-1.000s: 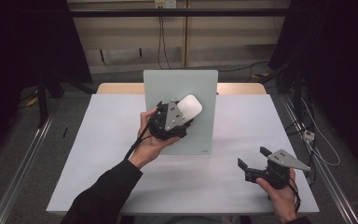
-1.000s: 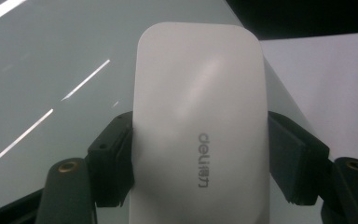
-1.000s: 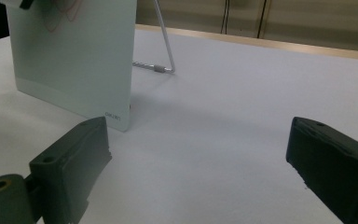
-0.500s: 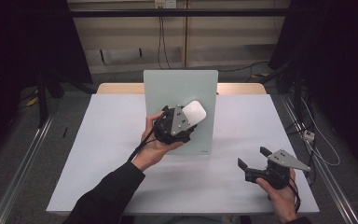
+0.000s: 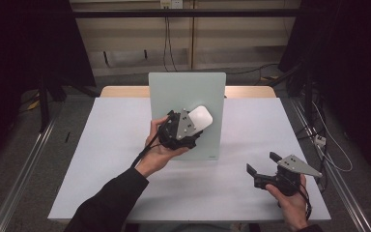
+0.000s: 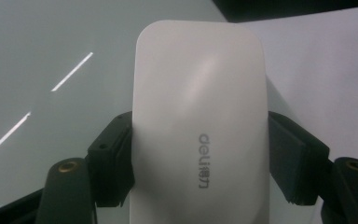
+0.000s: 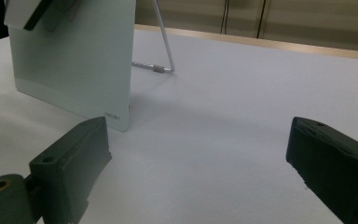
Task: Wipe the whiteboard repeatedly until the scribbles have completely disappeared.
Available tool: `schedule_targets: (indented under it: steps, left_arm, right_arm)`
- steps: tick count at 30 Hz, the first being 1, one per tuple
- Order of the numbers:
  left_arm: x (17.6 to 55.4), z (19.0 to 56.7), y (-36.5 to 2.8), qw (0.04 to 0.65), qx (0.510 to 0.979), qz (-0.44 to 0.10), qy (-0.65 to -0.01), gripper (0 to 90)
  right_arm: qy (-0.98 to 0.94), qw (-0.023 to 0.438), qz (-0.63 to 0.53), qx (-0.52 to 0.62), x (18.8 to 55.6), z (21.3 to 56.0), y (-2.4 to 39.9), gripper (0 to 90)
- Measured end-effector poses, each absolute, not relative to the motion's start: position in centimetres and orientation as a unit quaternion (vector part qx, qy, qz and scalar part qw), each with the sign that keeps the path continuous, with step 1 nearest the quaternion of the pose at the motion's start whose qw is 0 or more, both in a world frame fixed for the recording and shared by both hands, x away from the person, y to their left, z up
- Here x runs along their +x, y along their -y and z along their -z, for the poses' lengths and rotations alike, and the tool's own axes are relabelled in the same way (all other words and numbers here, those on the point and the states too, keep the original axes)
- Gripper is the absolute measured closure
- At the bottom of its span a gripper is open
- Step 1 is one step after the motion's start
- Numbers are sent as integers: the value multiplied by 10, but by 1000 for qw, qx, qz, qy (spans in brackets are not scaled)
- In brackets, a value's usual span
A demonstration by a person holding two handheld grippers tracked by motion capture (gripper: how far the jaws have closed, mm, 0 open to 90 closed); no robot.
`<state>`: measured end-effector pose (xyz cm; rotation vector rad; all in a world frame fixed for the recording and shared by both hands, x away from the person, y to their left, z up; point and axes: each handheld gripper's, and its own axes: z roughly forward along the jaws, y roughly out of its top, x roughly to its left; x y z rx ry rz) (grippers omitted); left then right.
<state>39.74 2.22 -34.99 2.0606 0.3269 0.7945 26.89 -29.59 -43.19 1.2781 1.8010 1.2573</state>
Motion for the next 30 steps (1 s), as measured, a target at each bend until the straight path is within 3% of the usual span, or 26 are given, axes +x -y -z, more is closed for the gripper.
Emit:
schedule_targets:
  steps: [6, 17, 30]
  left_arm:
    - [402, 341, -31, 448, 818, -333, -142, 311]
    - [381, 392, -8, 389, 862, -313, -89, 302]
    - [396, 359, -33, 413, 837, -334, -130, 304]
  right_arm:
    - [-677, 296, -472, 481, 269, 432, 295, 62]
    - [-677, 295, -472, 482, 269, 432, 296, 62]
    - [-677, 295, -473, 481, 269, 432, 296, 61]
